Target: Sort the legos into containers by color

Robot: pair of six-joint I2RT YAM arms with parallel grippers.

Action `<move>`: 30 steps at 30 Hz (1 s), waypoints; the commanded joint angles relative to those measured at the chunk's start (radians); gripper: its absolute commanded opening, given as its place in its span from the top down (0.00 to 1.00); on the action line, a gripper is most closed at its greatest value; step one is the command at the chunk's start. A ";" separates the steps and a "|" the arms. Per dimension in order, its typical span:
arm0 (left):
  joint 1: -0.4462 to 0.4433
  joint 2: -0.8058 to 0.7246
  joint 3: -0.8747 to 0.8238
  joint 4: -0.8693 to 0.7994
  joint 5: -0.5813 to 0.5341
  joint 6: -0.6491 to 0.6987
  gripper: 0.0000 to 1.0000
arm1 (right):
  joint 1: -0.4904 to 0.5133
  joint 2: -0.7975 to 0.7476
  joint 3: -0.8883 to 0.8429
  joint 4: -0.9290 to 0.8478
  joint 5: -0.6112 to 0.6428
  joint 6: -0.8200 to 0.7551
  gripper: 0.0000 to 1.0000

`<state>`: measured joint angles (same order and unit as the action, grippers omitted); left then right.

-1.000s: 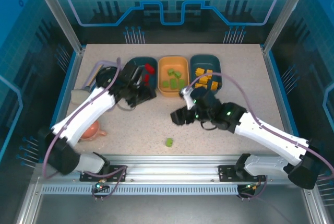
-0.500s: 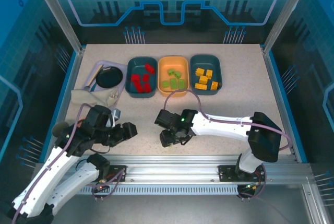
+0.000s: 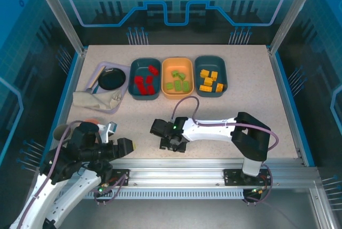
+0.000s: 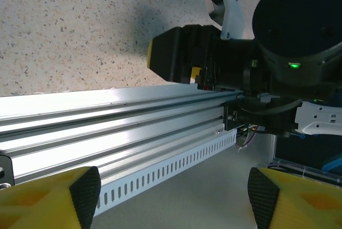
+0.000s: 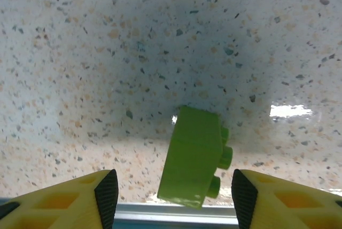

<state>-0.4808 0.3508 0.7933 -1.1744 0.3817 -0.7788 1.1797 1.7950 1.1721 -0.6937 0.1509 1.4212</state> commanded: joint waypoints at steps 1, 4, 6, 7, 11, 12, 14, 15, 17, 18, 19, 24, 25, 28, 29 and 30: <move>-0.003 -0.010 0.019 -0.051 0.025 0.019 0.23 | 0.011 0.035 -0.008 0.014 0.047 0.068 0.41; -0.004 -0.016 0.015 -0.050 0.028 0.014 0.23 | 0.002 0.061 0.006 -0.012 0.053 0.064 0.47; -0.004 -0.020 0.011 -0.044 0.028 0.006 0.23 | -0.002 0.073 0.011 -0.022 0.058 0.058 0.52; -0.004 -0.021 0.009 -0.040 0.027 0.002 0.23 | -0.004 0.078 0.011 -0.025 0.058 0.055 0.55; -0.004 -0.032 0.004 -0.029 0.022 -0.016 0.23 | -0.011 0.091 0.017 -0.035 0.068 0.031 0.68; -0.004 -0.032 0.003 -0.027 0.022 -0.020 0.23 | -0.011 0.089 0.021 -0.037 0.075 0.020 0.73; -0.004 -0.036 0.002 -0.020 0.017 -0.029 0.23 | -0.010 0.085 0.041 -0.051 0.095 -0.017 0.78; -0.003 -0.035 0.000 -0.014 0.014 -0.036 0.24 | -0.009 0.080 0.061 -0.073 0.113 -0.042 0.80; -0.002 -0.026 -0.003 0.012 0.010 -0.055 0.24 | -0.012 0.065 0.108 -0.127 0.153 -0.100 0.82; -0.002 -0.012 -0.004 0.033 0.010 -0.066 0.24 | -0.019 0.047 0.133 -0.157 0.179 -0.135 0.82; -0.003 0.008 -0.002 0.056 0.009 -0.081 0.24 | -0.031 0.025 0.154 -0.178 0.201 -0.175 0.83; -0.002 0.197 0.029 0.279 0.004 -0.123 0.23 | -0.145 -0.079 0.241 -0.215 0.254 -0.410 0.83; 0.002 0.256 0.045 0.324 0.000 -0.120 0.23 | -0.179 -0.086 0.268 -0.208 0.247 -0.472 0.83; 0.029 0.430 0.105 0.435 0.008 -0.105 0.23 | -0.307 -0.066 0.344 -0.155 0.167 -0.649 0.83; 0.042 0.477 0.123 0.468 0.014 -0.101 0.23 | -0.345 -0.049 0.369 -0.133 0.124 -0.694 0.83; 0.060 0.523 0.143 0.506 0.017 -0.099 0.23 | -0.391 -0.020 0.404 -0.114 0.074 -0.741 0.83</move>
<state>-0.4522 0.7918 0.8791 -0.8413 0.3836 -0.8768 0.8684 1.7401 1.5188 -0.8352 0.3008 0.8963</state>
